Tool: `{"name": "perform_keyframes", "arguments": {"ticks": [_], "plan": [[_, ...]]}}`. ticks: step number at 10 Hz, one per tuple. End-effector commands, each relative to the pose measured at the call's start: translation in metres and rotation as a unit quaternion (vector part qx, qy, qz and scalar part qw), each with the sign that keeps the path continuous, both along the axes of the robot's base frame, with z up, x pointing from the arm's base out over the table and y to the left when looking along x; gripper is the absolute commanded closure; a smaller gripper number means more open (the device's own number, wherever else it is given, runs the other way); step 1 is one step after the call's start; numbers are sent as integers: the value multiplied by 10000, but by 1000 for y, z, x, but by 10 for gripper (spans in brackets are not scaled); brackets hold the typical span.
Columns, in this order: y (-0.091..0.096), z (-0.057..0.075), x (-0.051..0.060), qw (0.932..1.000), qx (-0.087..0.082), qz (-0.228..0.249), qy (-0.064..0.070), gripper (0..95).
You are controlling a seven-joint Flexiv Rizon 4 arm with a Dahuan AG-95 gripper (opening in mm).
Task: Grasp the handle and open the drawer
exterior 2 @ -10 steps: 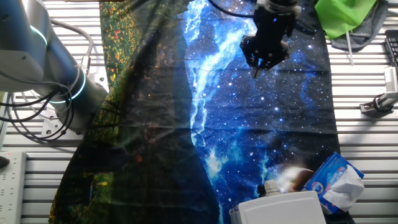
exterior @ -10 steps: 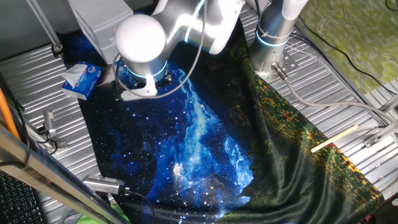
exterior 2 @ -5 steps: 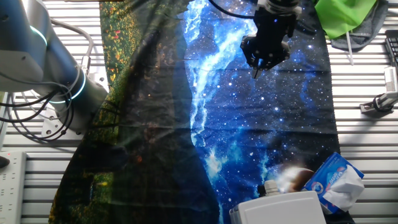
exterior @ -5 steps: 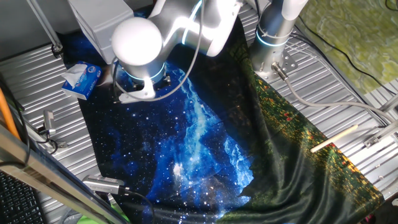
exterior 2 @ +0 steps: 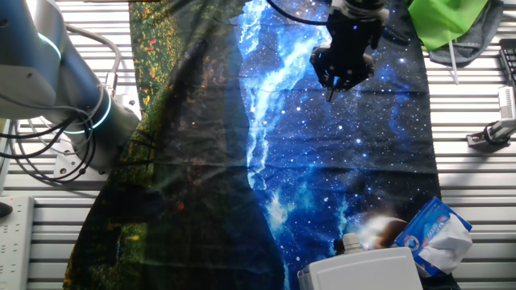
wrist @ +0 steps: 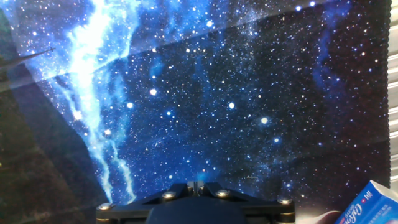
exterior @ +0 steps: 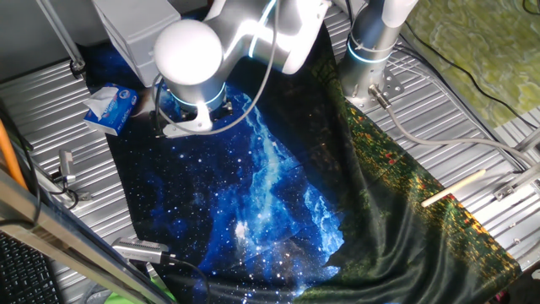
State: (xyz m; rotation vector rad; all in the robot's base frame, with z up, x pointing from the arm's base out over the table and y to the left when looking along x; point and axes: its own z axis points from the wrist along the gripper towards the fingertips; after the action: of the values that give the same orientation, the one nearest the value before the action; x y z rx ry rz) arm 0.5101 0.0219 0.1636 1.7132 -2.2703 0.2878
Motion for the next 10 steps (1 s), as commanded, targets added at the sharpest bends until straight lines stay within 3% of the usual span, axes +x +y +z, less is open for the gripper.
{"name": "perform_keyframes", "arguments": {"ticks": [1, 5, 7, 9, 10], "plan": [[0, 0, -1, 10000, 28, -5, -12, 950], [0, 0, -1, 9999, 87, 143, -1, 950], [0, 0, -1, 9997, 216, 77, -126, 950], [0, 0, -1, 9984, 536, -39, -170, 950], [0, 0, -1, 9980, 603, -52, -176, 950]]}}
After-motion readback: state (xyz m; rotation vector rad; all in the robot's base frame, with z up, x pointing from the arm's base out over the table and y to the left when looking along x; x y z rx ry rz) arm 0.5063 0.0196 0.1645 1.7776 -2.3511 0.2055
